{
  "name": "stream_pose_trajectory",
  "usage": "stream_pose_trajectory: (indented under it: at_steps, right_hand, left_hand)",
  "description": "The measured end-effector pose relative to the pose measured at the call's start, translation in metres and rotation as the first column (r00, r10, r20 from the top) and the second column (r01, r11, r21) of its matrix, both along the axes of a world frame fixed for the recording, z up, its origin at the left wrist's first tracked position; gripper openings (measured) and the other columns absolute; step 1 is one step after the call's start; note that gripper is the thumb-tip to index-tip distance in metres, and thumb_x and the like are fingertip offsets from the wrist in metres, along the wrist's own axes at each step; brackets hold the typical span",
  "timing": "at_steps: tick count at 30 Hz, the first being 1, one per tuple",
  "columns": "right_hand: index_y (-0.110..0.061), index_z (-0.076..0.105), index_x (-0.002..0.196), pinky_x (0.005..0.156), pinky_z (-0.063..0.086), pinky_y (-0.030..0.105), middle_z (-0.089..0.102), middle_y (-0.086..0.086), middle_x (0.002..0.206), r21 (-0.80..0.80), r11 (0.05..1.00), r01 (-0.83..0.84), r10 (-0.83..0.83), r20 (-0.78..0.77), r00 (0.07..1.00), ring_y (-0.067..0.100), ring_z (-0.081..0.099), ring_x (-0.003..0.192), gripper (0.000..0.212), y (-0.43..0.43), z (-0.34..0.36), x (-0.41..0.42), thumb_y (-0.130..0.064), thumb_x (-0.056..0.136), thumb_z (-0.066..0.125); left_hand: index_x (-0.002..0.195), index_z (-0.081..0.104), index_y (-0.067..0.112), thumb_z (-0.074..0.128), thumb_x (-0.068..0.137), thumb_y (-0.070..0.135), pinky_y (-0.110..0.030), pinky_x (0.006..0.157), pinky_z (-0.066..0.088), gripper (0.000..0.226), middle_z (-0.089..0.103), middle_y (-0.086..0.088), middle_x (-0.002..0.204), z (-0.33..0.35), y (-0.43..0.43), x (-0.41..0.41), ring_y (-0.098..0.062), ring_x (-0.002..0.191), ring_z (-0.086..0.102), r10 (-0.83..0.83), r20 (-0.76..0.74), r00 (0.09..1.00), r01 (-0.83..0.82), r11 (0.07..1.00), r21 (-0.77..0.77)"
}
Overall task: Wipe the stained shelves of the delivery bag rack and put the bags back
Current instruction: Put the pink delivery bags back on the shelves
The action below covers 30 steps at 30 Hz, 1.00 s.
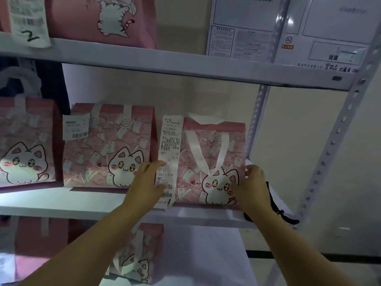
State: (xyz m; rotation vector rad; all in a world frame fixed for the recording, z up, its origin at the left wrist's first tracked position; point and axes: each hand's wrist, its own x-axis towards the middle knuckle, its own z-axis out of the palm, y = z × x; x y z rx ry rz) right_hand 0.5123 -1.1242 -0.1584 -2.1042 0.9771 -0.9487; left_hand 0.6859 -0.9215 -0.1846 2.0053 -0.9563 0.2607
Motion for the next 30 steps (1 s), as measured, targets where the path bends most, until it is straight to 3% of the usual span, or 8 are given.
stream_pose_trajectory:
  at_steps: [4, 8, 14, 18, 22, 26, 30]
  right_hand:
    - [-0.015, 0.043, 0.126, 0.086, 0.049, 0.04, 0.046, 0.005, 0.127, -0.154, 0.987, 0.042, -0.035, 0.051, 0.998, 0.023, 0.051, 0.107, 0.053, 0.005, 0.006, -0.01, -0.021, 0.079, 0.066]
    - [-0.019, 0.046, 0.126, 0.082, 0.04, 0.027, 0.048, 0.001, 0.124, -0.305, 0.952, -0.021, 0.056, 0.108, 0.993, 0.018, 0.048, 0.111, 0.049, 0.023, 0.023, -0.013, -0.025, 0.081, 0.067]
    - [-0.023, 0.055, 0.109, 0.078, 0.034, 0.009, 0.048, -0.012, 0.105, -0.473, 0.854, -0.216, 0.308, 0.126, 0.943, 0.006, 0.046, 0.096, 0.03, 0.073, 0.057, 0.007, -0.021, 0.082, 0.067]
    - [-0.023, 0.058, 0.102, 0.081, 0.043, 0.025, 0.048, -0.017, 0.095, -0.54, 0.765, -0.351, 0.472, 0.1, 0.876, 0.007, 0.048, 0.091, 0.021, 0.115, 0.075, 0.035, -0.02, 0.084, 0.066]
    - [-0.018, 0.062, 0.104, 0.075, 0.036, 0.012, 0.053, -0.012, 0.097, -0.618, 0.667, -0.415, 0.554, 0.04, 0.831, 0.005, 0.049, 0.087, 0.02, 0.156, 0.096, 0.07, -0.026, 0.086, 0.064]
    - [-0.021, 0.062, 0.101, 0.073, 0.043, 0.021, 0.052, -0.014, 0.093, -0.646, 0.604, -0.466, 0.632, 0.033, 0.774, 0.006, 0.051, 0.083, 0.017, 0.205, 0.117, 0.104, -0.029, 0.086, 0.063]
    - [-0.019, 0.062, 0.101, 0.072, 0.04, 0.015, 0.054, -0.012, 0.092, -0.677, 0.553, -0.486, 0.689, 0.043, 0.724, 0.005, 0.052, 0.083, 0.017, 0.26, 0.14, 0.138, -0.028, 0.086, 0.064]
  left_hand:
    - [0.119, 0.051, 0.033, 0.072, 0.077, 0.017, -0.033, 0.084, 0.052, 0.049, 0.038, 0.01, 0.113, 0.01, 0.011, -0.005, -0.015, 0.104, 0.051, 0.013, 0.033, 0.999, -0.011, 0.998, -0.054]
    - [0.115, 0.055, 0.029, 0.074, 0.076, 0.025, -0.04, 0.087, 0.051, 0.044, 0.044, 0.009, 0.111, 0.033, 0.026, -0.013, -0.015, 0.102, 0.051, 0.026, 0.11, 0.994, -0.018, 0.997, -0.08]
    - [0.109, 0.058, 0.024, 0.073, 0.077, 0.024, -0.026, 0.077, 0.048, 0.036, 0.054, 0.007, 0.105, 0.071, 0.069, -0.024, -0.009, 0.091, 0.054, 0.072, 0.217, 0.973, -0.039, 0.988, -0.151]
    - [0.103, 0.056, 0.029, 0.072, 0.077, 0.021, -0.016, 0.069, 0.043, 0.031, 0.052, 0.019, 0.095, 0.094, 0.112, -0.022, -0.002, 0.087, 0.055, 0.096, 0.248, 0.964, -0.055, 0.985, -0.165]
    - [0.102, 0.061, 0.023, 0.073, 0.075, 0.021, -0.014, 0.067, 0.041, 0.03, 0.056, 0.015, 0.092, 0.114, 0.163, -0.009, -0.002, 0.084, 0.057, 0.184, 0.278, 0.943, -0.134, 0.973, -0.19]
    - [0.099, 0.063, 0.018, 0.076, 0.073, 0.019, -0.013, 0.065, 0.043, 0.029, 0.06, 0.01, 0.089, 0.134, 0.223, 0.012, -0.003, 0.08, 0.059, 0.263, 0.324, 0.909, -0.204, 0.957, -0.205]
    - [0.097, 0.061, 0.023, 0.073, 0.073, 0.028, -0.018, 0.067, 0.047, 0.027, 0.06, 0.015, 0.09, 0.159, 0.283, 0.041, -0.003, 0.082, 0.059, 0.29, 0.365, 0.885, -0.221, 0.95, -0.22]
